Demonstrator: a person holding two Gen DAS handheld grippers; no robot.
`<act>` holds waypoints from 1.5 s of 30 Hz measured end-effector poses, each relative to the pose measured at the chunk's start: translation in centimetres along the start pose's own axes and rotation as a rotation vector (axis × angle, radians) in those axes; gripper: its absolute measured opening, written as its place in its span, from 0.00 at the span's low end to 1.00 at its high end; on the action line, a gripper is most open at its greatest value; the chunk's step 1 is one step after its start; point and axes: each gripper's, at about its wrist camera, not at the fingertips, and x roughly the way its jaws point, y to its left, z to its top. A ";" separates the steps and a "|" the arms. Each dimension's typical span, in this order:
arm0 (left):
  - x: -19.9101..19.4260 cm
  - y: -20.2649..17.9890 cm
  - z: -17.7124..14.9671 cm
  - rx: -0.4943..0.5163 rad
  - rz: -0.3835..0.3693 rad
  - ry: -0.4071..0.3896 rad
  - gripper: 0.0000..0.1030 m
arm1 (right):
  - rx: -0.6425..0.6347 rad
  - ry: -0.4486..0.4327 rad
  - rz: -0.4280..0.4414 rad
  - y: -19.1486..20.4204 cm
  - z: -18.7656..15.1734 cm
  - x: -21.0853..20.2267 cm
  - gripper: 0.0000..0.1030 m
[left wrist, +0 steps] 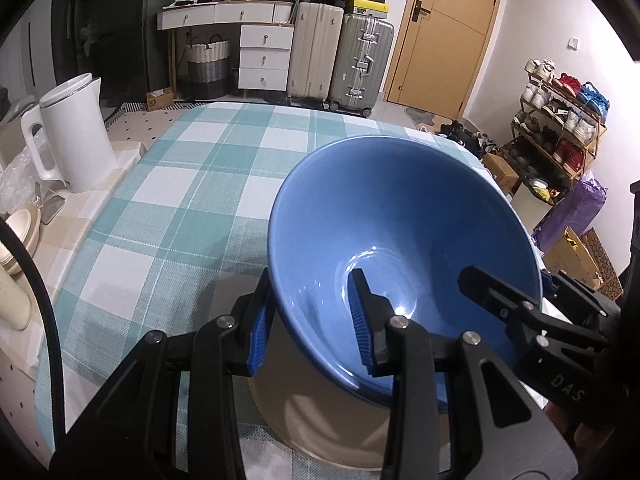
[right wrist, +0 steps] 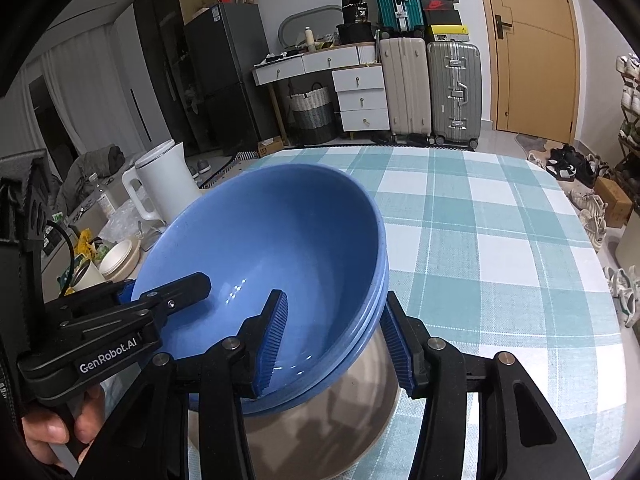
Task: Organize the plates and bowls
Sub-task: 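Lift the bowl stack with both tools and carry it over the cream plates, then lower the bowl stack onto the plate stack and open both tools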
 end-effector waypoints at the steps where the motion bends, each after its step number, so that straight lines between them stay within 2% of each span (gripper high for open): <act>1: 0.0 0.0 0.0 0.001 0.001 0.002 0.31 | -0.001 -0.002 0.006 0.1 0.0 0.0 0.52; 3: 0.1 0.0 0.0 0.010 0.000 0.001 0.31 | -0.007 -0.002 0.005 0.3 -0.1 -0.1 0.54; 4: -0.1 0.0 -0.1 0.014 0.003 0.000 0.35 | -0.010 -0.001 0.006 0.3 -0.2 -0.2 0.55; 6: -0.2 0.0 -0.1 0.023 0.008 -0.004 0.41 | -0.011 -0.006 0.005 0.3 -0.2 -0.4 0.64; 8: -0.5 -0.1 -0.1 0.031 0.009 -0.019 0.51 | -0.016 -0.012 -0.004 0.2 -0.2 -0.6 0.68; 9: -0.8 -0.1 -0.1 0.036 0.005 -0.033 0.54 | -0.016 -0.014 -0.005 0.2 -0.2 -0.8 0.74; 11: -1.4 -0.1 -0.1 0.038 -0.002 -0.058 0.69 | -0.011 -0.024 0.003 0.0 -0.2 -1.3 0.85; 12: -1.7 -0.1 -0.1 0.042 -0.009 -0.072 0.73 | -0.011 -0.030 0.004 -0.1 -0.2 -1.5 0.88; 16: -2.9 -0.1 -0.1 0.070 -0.035 -0.110 0.82 | -0.028 -0.069 -0.019 -0.4 -0.3 -2.9 0.95; 18: -3.6 -0.1 -0.2 0.083 -0.045 -0.138 0.89 | -0.033 -0.085 -0.016 -0.6 -0.5 -3.6 0.98; 19: -4.0 -0.2 -0.3 0.089 -0.059 -0.154 0.97 | -0.038 -0.095 -0.015 -0.7 -0.5 -4.0 0.98; 20: -4.5 -0.1 -0.4 0.092 -0.078 -0.182 0.99 | -0.045 -0.110 -0.017 -0.8 -0.7 -4.5 0.99; 26: -7.3 -1.3 -1.4 0.127 -0.128 -0.256 0.99 | -0.067 -0.166 -0.037 -1.5 -1.4 -7.5 0.99; 36: -10.6 -5.0 -4.3 0.208 -0.212 -0.298 0.99 | -0.075 -0.219 -0.125 -3.6 -3.8 -13.6 0.99; 45: -12.9 -4.4 -7.5 0.269 -0.178 -0.348 0.99 | -0.121 -0.265 -0.099 -3.7 -7.0 -16.3 1.00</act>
